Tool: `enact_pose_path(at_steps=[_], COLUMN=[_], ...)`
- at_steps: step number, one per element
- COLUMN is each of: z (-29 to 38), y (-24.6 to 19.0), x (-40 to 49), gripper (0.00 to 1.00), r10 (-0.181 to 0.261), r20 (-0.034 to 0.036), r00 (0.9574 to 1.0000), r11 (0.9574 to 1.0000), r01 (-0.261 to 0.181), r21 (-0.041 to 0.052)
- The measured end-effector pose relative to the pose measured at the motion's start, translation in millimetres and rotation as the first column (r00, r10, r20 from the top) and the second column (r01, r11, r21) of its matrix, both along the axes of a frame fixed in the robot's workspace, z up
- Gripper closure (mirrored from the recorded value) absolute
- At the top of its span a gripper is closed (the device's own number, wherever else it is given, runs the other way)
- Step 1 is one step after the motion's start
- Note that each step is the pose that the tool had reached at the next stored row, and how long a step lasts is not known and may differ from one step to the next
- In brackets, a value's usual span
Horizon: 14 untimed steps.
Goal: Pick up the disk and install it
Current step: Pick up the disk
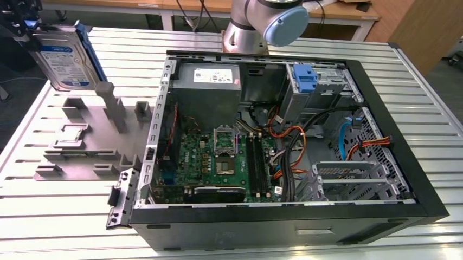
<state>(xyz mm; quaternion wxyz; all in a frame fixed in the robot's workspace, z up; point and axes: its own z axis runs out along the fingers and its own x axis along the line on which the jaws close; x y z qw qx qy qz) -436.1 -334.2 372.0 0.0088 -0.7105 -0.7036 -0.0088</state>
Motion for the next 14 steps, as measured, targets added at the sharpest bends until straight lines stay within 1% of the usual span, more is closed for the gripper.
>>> enact_pose_path(at_steps=[14], z=[6.1], y=[0.0], x=[0.0], gripper=[0.63], r10=[0.000], r20=[0.0000], r00=[1.0000], r11=[1.0000], r01=[0.000], r21=[0.0000])
